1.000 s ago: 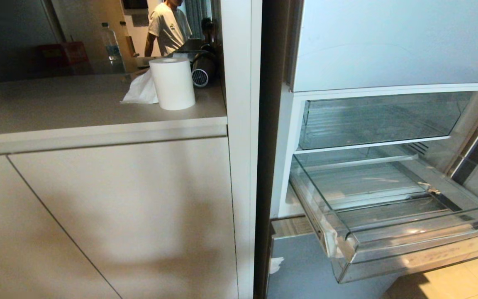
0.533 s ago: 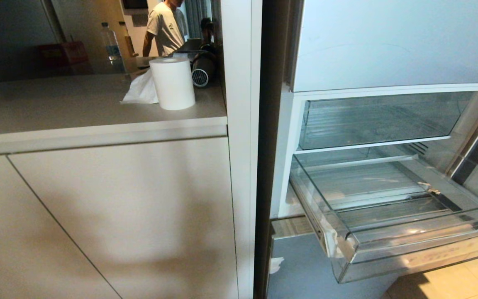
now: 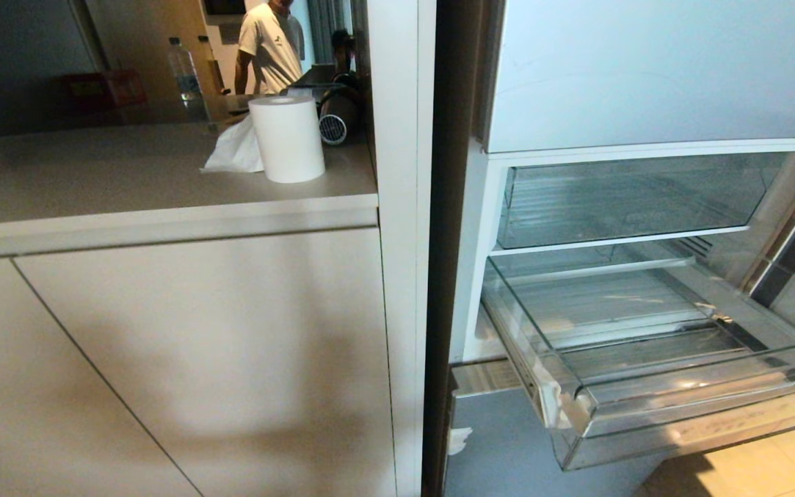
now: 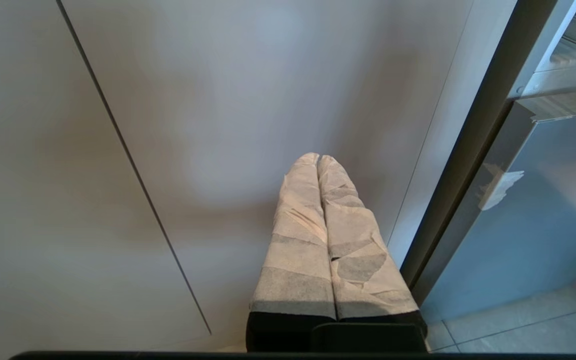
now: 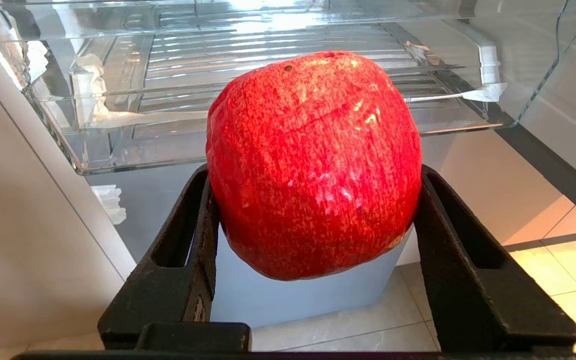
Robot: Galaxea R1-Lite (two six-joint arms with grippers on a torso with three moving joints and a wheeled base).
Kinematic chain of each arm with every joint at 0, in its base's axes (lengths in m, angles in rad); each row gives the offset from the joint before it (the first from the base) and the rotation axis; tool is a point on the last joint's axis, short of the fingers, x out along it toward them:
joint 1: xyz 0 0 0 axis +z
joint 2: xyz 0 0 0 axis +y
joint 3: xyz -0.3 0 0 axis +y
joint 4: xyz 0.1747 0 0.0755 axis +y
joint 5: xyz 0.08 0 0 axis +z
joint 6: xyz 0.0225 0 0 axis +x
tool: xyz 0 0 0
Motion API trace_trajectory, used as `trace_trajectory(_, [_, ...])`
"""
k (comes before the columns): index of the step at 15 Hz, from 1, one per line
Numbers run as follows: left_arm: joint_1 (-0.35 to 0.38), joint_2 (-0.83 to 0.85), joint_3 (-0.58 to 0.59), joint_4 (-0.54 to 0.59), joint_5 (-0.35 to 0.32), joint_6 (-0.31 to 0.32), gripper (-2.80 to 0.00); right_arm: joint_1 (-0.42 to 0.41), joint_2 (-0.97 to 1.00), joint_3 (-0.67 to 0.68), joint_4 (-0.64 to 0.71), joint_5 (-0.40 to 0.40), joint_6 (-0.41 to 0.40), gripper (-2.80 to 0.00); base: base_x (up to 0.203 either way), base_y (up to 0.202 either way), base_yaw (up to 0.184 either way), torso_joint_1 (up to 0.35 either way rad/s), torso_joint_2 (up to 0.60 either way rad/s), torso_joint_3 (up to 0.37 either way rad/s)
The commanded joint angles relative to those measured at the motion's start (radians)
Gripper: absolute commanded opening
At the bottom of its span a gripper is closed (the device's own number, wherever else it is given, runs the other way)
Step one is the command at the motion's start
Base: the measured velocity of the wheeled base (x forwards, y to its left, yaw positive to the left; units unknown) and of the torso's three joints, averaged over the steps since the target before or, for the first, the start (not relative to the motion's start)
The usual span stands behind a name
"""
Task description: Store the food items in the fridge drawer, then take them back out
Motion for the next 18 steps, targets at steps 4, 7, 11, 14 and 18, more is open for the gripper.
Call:
trace_trajectory(4, [0.0,0.0,0.002,-0.002,0.0,0.0,-2.8,0.0,0.002,0.0,0.001,-0.001,0.005,-2.8,-0.117,0.0,0.0,0.009,0.0,0.003])
trace_trajectory(7, [0.0,0.0,0.002,0.0,0.0,0.0,-2.8,0.0,0.002,0.0,0.001,-0.002,0.005,-2.8,-0.181,0.0,0.002,-0.001,0.0,0.002])
trace_trajectory(11, [0.0,0.0,0.002,0.0,0.0,0.0,-2.8,0.0,0.002,0.0,0.001,-0.001,0.001,-2.8,-0.023,0.0,0.0,-0.003,0.0,0.001])
trace_trajectory(14, [0.0,0.0,0.002,-0.002,0.0,0.0,-2.8,0.0,0.002,0.0,0.003,-0.001,-0.004,-2.8,0.0,0.0,0.0,0.0,0.0,0.0])
trace_trajectory(18, [0.0,0.002,0.002,0.0,0.0,0.0,-2.8,0.0,0.002,0.0,0.001,-0.001,0.005,-2.8,0.002,0.005,-0.099,0.004,0.0,0.002])
